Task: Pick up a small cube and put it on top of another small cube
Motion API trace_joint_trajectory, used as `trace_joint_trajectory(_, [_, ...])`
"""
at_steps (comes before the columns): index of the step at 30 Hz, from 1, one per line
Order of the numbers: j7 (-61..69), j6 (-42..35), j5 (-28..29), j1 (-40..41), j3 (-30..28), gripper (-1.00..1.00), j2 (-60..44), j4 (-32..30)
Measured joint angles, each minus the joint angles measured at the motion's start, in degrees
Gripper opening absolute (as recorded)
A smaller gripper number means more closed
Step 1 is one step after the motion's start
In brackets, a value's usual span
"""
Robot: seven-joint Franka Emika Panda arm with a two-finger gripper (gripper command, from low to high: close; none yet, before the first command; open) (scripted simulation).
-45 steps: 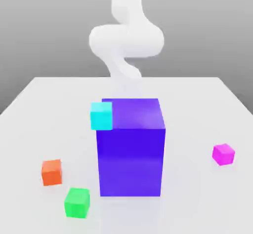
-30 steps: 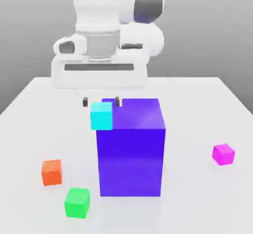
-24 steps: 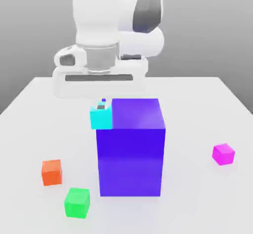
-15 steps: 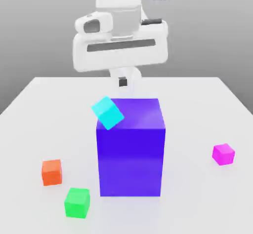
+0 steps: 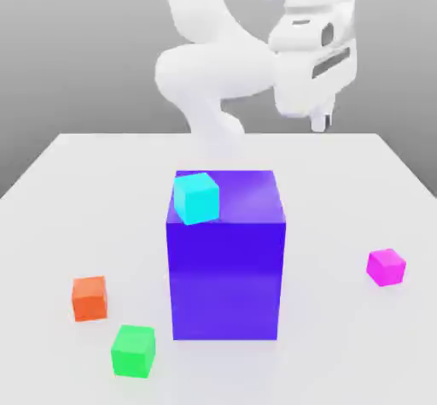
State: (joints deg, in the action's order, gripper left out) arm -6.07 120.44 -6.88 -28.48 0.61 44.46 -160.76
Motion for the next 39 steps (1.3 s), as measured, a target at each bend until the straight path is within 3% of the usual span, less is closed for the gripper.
trace_joint_trajectory(16, [23.1,15.8,-1.1,-17.2,2.2,-1.0,-8.4,-8.7])
trace_joint_trajectory(29, [46.2,36.2,3.7,-22.4,-1.8,-1.0,-24.8,-14.8])
trace_joint_trajectory(39, [46.2,36.2,3.7,-22.4,-1.8,-1.0,-24.8,-14.8])
